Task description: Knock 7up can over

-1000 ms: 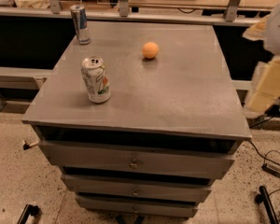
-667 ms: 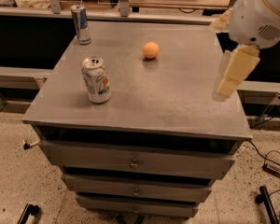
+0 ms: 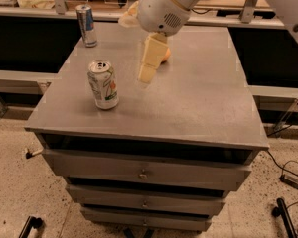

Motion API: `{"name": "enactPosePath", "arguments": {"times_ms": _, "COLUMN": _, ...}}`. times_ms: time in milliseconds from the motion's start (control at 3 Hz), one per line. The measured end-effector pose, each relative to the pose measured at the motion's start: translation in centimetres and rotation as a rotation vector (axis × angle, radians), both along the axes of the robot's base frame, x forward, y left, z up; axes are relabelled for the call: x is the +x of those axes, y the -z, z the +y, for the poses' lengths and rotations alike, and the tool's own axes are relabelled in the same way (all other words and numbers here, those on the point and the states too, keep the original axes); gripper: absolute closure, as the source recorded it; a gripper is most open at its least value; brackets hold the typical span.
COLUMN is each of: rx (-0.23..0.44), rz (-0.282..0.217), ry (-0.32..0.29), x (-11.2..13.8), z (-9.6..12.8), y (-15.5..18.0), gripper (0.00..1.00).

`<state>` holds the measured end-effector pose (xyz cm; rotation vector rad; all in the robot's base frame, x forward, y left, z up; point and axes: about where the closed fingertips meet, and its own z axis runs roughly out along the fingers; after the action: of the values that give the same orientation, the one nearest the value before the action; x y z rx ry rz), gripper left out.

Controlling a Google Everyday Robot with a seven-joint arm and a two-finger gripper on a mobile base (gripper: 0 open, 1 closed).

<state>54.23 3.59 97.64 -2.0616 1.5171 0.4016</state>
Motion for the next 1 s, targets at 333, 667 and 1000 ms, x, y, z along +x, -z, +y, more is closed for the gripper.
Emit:
{"name": "enactPosePath", "arguments": {"times_ms": 333, "rx": 0.0, "rz": 0.0, "ry": 0.002, "x": 0.0, "z": -0.1, "y": 0.0, "gripper": 0.0}}
{"name": "enactPosePath", "arguments": {"times_ms": 667, "rx": 0.026, "rz": -0.009, "ry": 0.003, "x": 0.1, "z": 0.1, "y": 0.2, "gripper": 0.0}}
{"name": "enactPosePath", "arguments": {"times_ms": 1000, "rx": 0.268, "rz": 0.008, "ry": -0.028, "x": -0.5, "z": 1.9, "y": 4.2, "gripper": 0.0}}
